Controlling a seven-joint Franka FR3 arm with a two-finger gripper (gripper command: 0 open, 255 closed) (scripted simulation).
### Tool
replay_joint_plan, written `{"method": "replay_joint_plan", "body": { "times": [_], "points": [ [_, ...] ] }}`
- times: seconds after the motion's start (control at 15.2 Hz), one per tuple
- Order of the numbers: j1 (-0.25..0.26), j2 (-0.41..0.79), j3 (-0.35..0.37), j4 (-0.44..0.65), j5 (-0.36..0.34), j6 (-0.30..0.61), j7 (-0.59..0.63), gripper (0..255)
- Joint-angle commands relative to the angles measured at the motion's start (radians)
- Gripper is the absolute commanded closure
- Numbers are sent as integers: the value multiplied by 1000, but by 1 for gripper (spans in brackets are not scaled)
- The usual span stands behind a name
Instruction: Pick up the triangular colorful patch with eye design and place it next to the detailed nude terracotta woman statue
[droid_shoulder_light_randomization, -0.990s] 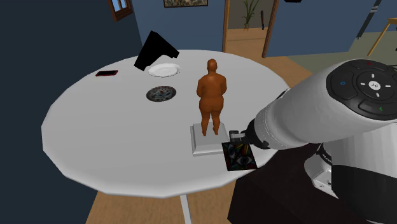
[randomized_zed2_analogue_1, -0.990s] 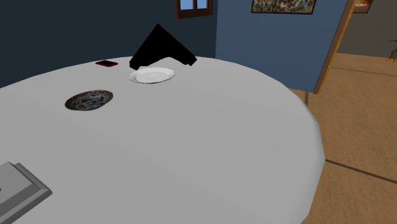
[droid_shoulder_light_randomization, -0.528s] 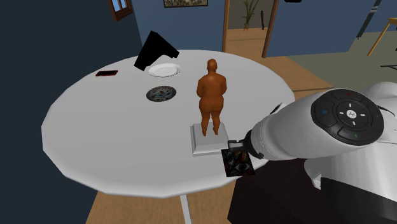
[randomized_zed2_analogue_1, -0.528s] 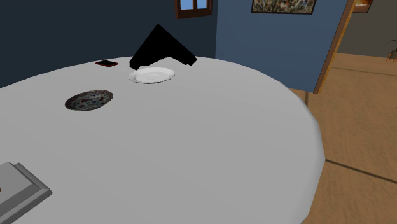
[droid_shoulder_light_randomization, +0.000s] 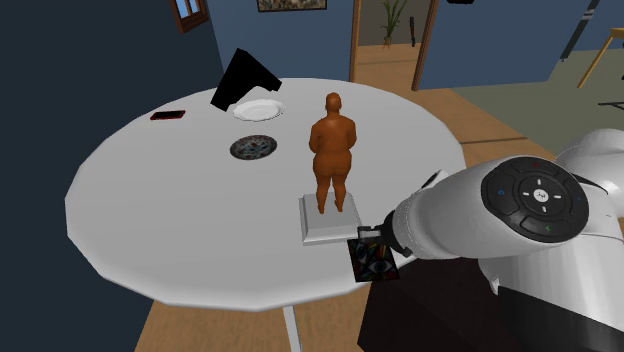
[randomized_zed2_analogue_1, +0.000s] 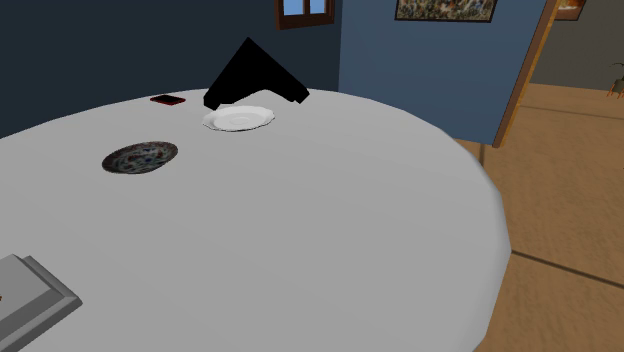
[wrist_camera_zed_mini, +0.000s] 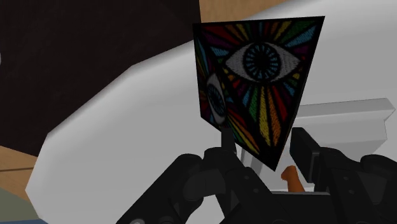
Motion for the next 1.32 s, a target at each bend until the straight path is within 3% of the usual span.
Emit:
{"method": "replay_joint_plan", "body": {
  "times": [0.0, 0.07, 0.13, 0.46, 0.73, 1.25],
  "points": [
    [0, 0, 1, 0, 1, 0, 0, 255],
    [0, 1, 1, 0, 0, 0, 0, 255],
    [0, 1, 1, 0, 0, 0, 0, 0],
    [0, 1, 1, 0, 0, 0, 0, 0],
    [57, -42, -94, 72, -57, -143, 20, 0],
    [57, -42, -94, 72, -57, -143, 20, 0]
  ]
}}
